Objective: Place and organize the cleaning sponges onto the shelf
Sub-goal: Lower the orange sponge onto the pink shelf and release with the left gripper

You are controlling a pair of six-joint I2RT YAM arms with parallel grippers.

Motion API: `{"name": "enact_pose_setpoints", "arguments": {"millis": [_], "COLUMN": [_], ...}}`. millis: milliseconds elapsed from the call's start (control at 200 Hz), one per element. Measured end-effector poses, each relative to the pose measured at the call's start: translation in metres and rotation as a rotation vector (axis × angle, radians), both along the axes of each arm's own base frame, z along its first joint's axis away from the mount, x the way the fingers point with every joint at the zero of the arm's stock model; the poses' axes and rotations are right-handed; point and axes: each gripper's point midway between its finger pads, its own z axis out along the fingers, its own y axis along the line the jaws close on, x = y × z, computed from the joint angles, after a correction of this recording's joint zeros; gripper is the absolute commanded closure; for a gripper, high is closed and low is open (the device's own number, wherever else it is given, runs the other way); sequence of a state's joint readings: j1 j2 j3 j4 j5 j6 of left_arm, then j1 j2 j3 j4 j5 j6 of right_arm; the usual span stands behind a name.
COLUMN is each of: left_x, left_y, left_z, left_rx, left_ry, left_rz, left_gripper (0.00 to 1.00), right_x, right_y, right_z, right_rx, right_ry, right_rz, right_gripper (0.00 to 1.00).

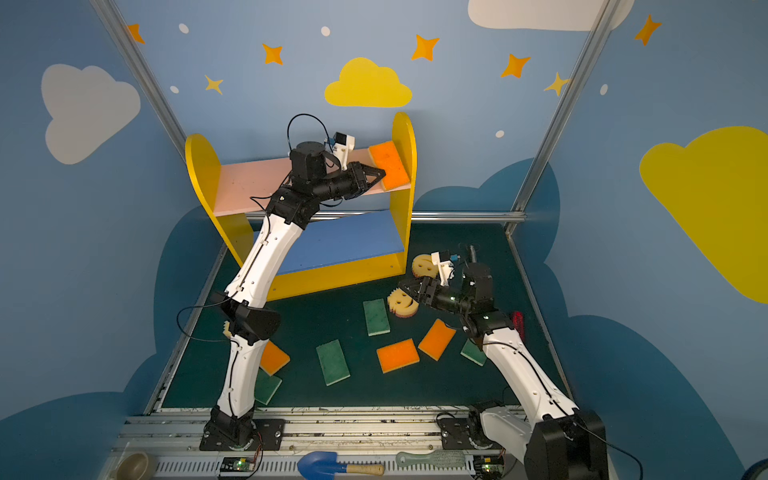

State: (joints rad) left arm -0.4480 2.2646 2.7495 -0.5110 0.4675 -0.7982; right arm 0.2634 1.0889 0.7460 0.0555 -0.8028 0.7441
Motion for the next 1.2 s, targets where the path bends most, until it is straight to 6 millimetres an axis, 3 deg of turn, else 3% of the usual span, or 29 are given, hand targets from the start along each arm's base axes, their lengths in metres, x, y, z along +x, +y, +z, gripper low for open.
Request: {"name": "enact_pose_setpoints", "arguments": {"millis": [90,410,586,726,851,1201], "left_x": [-0.001,-0.004,-0.01,-0.014,-0.016,-0.022], "left_y": [-0.001,-0.003,-0.006,-0.007,-0.006,0.008], "left_z": [0.0,0.003,0.011,0.013,0.01,0.0], "left_rx": [0.002,0.007,0.006,0.018,0.039,0.143], "left_ry": [-0.003,-0.025,-0.057,-0.073,-0.075,-0.077], "left_rz": [-0.007,-0.018,-0.034,-0.043,-0.044,0.013], "left_gripper": [0.55,0.33,0.13,0.12,0.13,0.14], "right_x": [0.0,-0.001,0.0,0.002,0.003,0.005], "right_y": [0.0,0.0,0.0,0.0,0.0,0.0], "right_z": [0.0,-0.002,0.001,0.007,0.007,0.01], "right_rx": [0.0,-0.002,0.001,0.007,0.007,0.006], "right_ry": [0.003,0.009,0.009,0.0,0.001,0.006], "right_rz": [0.001,0.001,-0.002,-0.004,-0.005,-0.018], "right_gripper": [0.25,0.26,0.4,0.5,0.52,0.4]}}
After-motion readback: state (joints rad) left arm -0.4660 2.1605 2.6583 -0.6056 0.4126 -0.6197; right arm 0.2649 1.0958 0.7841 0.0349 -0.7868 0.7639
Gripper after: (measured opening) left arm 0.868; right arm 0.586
